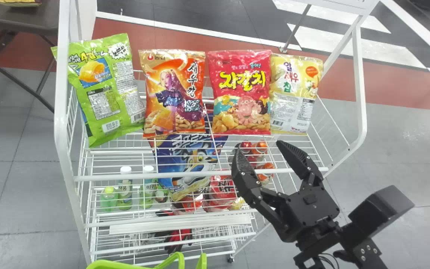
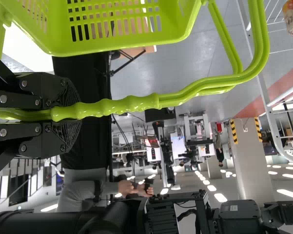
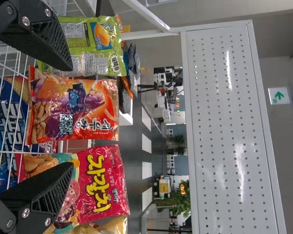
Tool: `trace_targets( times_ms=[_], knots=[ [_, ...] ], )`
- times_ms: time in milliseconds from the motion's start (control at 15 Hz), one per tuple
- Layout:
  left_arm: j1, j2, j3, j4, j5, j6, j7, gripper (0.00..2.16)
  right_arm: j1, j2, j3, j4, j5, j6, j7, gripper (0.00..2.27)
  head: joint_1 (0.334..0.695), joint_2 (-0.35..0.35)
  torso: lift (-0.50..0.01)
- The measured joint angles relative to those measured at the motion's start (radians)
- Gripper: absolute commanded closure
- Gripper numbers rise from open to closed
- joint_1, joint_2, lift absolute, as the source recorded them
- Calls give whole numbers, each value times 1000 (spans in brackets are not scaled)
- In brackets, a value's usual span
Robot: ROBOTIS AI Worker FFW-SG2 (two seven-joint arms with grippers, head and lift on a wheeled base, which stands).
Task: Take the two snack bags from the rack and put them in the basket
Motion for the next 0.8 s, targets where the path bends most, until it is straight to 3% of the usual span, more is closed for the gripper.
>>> trace_targets(
  times_ms=[800],
  knots=[
    [10,-2,16,0,6,-7,8,1497,-44,0,1,43,0,-4,-19,124,695,-350,-8]
  ],
)
